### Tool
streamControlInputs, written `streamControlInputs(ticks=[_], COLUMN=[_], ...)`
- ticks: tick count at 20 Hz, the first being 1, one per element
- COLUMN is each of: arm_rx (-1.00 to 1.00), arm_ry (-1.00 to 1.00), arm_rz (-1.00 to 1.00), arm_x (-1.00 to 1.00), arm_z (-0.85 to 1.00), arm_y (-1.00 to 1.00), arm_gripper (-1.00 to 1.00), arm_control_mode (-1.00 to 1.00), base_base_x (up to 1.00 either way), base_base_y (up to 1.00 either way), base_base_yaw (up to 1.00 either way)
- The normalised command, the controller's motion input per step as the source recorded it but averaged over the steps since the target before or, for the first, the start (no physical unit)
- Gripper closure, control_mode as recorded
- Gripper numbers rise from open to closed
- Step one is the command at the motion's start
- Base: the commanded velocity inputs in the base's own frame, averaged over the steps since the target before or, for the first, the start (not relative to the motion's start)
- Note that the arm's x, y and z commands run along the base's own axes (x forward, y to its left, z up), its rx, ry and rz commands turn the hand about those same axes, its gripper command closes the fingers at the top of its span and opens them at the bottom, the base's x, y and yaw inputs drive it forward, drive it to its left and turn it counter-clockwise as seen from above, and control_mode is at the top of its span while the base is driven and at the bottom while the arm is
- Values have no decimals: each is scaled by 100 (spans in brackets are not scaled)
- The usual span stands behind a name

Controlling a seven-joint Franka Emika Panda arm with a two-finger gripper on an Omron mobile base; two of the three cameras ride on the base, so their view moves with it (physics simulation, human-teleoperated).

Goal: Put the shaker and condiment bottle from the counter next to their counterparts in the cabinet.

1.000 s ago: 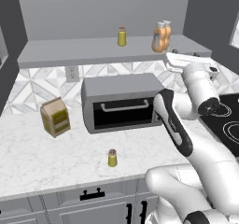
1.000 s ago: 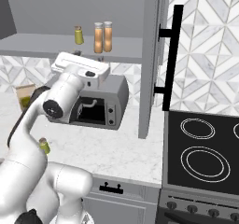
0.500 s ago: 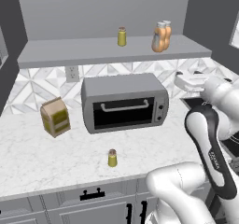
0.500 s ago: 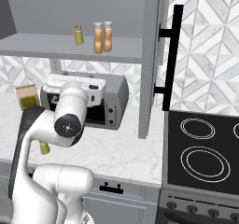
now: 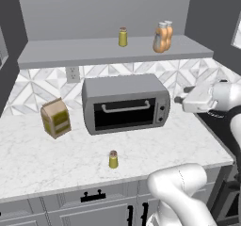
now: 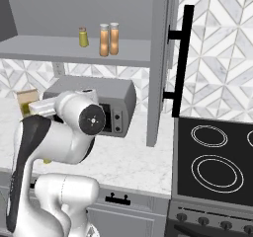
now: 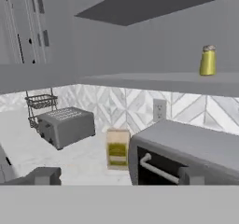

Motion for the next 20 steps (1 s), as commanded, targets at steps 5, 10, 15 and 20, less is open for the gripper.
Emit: streamControlInputs(ticks=[5,10,15,20], arm_rx=[-27,-15,0,0], arm_ry=[0,23,34,16], arm_rz=[15,5,9,1], arm_x=[-51,-14,0,0], arm_z=[-90,-64,-48,-34], arm_y=[99,53,0,-3], arm_gripper=[-100,-100,-100,-100], arm_control_mode=[-100,-100,-100,-100], base_base_x=[0,0,0,0], base_base_y=[0,0,0,0], base_base_yaw=[0,0,0,0])
